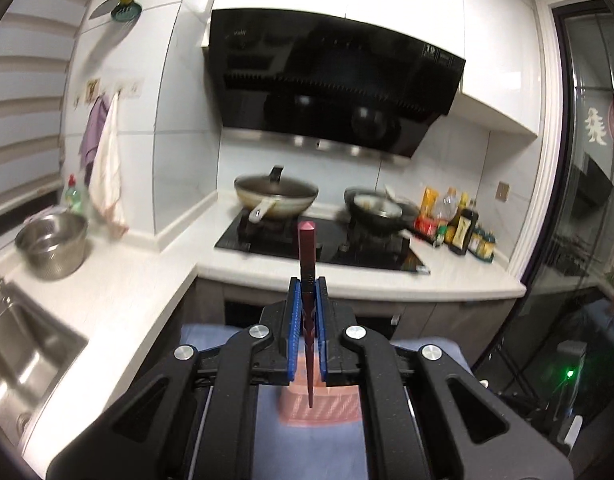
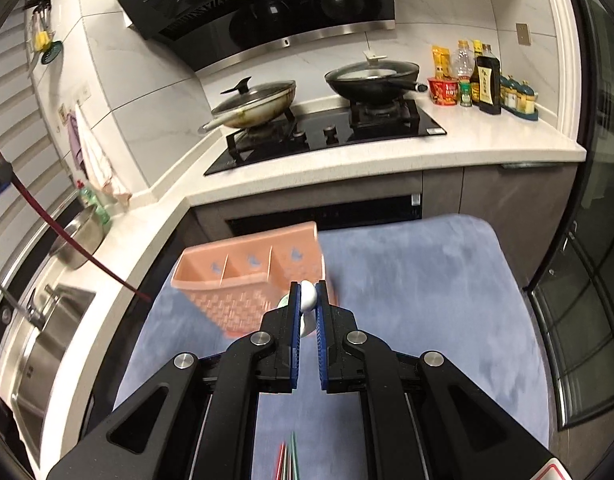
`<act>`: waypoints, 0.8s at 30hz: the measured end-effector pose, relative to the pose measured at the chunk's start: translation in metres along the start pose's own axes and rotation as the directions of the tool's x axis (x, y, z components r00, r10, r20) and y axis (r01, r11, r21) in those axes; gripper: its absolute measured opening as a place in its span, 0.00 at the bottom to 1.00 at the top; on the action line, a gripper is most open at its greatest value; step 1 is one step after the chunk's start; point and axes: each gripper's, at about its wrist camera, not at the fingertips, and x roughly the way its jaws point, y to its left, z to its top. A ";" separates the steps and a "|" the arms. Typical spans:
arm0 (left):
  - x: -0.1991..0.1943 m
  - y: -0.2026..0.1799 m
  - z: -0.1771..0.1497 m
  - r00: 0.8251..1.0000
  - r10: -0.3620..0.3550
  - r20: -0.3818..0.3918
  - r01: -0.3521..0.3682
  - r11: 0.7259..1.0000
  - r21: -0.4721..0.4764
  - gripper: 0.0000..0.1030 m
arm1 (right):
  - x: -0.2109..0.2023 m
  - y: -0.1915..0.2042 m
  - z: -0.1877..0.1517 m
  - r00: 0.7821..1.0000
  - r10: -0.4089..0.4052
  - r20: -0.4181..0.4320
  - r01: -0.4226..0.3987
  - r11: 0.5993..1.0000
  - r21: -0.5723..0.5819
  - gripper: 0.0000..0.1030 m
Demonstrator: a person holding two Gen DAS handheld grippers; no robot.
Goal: Organize utensils
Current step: 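Lift the chopstick with the left tool while the right tool carries the spoon to the pink holder, then open the left tool over the pink holder while the right tool releases the spoon into it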
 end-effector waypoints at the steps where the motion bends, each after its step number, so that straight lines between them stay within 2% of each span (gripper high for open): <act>1: 0.008 -0.002 0.004 1.000 -0.002 0.011 0.002 1.000 0.002 0.07 | 0.007 0.000 0.008 1.000 -0.007 0.004 0.007 1.000 -0.005 0.07; 5: 0.040 -0.007 0.009 1.000 0.010 0.014 -0.010 1.000 0.004 0.07 | 0.037 0.001 0.028 1.000 -0.022 -0.004 0.022 0.999 -0.024 0.07; 11: 0.081 -0.005 -0.009 0.998 0.032 -0.047 -0.031 0.999 0.011 0.07 | 0.078 0.004 0.034 0.999 -0.021 -0.050 0.020 0.999 -0.032 0.07; 19: 0.112 0.008 -0.035 0.991 0.048 -0.121 -0.049 0.999 -0.003 0.07 | 0.119 0.009 0.028 0.994 -0.039 -0.103 0.034 0.998 -0.043 0.07; 24: 0.120 0.015 -0.043 0.988 0.052 -0.147 -0.055 0.998 -0.017 0.07 | 0.128 0.009 0.026 0.992 -0.035 -0.121 0.029 0.998 -0.049 0.08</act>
